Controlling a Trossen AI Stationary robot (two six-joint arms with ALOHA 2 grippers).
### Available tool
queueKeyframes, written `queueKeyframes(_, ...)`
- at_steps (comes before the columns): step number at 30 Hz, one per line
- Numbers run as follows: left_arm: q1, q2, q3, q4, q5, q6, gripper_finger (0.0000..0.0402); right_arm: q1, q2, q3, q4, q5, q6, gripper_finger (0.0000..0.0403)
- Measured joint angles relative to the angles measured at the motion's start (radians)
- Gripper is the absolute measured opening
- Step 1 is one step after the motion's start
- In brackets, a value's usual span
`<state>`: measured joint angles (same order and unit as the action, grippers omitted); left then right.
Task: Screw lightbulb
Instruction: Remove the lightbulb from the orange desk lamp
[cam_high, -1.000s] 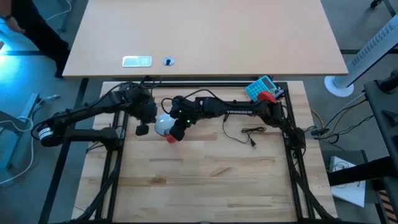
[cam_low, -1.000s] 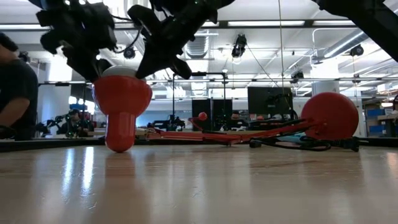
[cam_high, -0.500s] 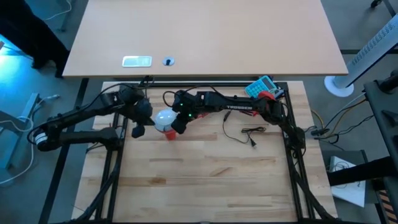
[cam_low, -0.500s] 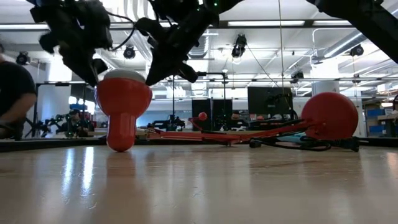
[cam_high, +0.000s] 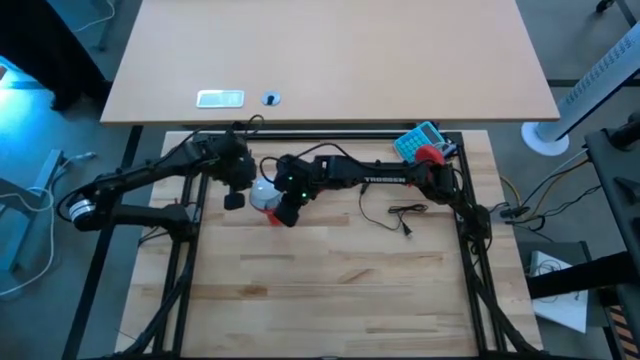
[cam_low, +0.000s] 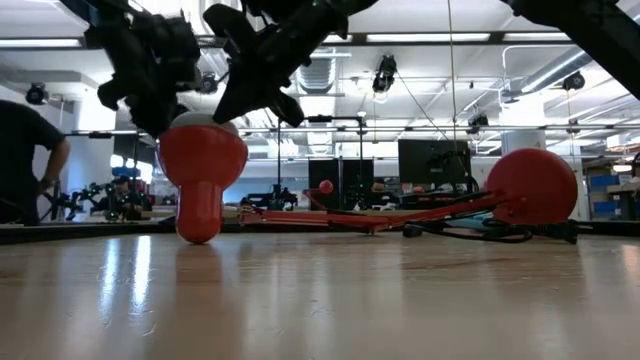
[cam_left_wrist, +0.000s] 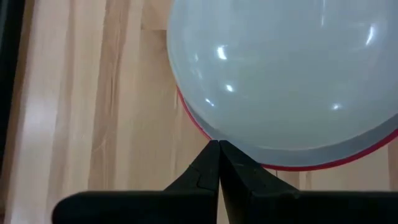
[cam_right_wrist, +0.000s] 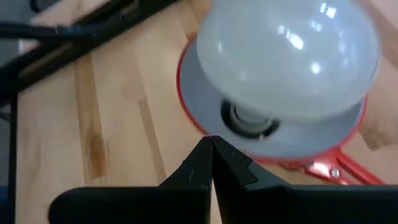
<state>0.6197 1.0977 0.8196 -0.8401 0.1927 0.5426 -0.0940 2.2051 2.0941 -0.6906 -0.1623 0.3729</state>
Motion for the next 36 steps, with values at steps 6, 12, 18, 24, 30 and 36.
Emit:
queueKeyframes(6,0.008,-0.029,0.044,0.006,-0.001,0.042,0.0000,-0.007,0.002,0.000,0.022,0.005,0.011,0.0000)
queueKeyframes(12,0.014,0.012,0.035,0.022,0.010,0.058,0.0000,-0.016,0.002,0.000,0.019,0.007,0.011,0.0000)
queueKeyframes(18,0.013,0.025,0.035,0.025,0.028,0.047,0.0000,-0.017,0.007,0.000,0.015,0.017,0.012,0.0000)
queueKeyframes(24,0.013,-0.032,0.035,-0.009,0.044,0.011,0.0000,-0.030,0.008,0.000,0.012,0.044,0.012,0.0000)
queueKeyframes(30,0.012,-0.066,0.035,-0.026,0.062,-0.011,0.0000,-0.057,0.008,0.000,-0.009,0.049,0.003,0.0000)
queueKeyframes(36,0.010,-0.068,0.035,-0.028,0.133,-0.047,0.0000,-0.074,0.008,0.000,-0.065,0.058,-0.037,0.0000)
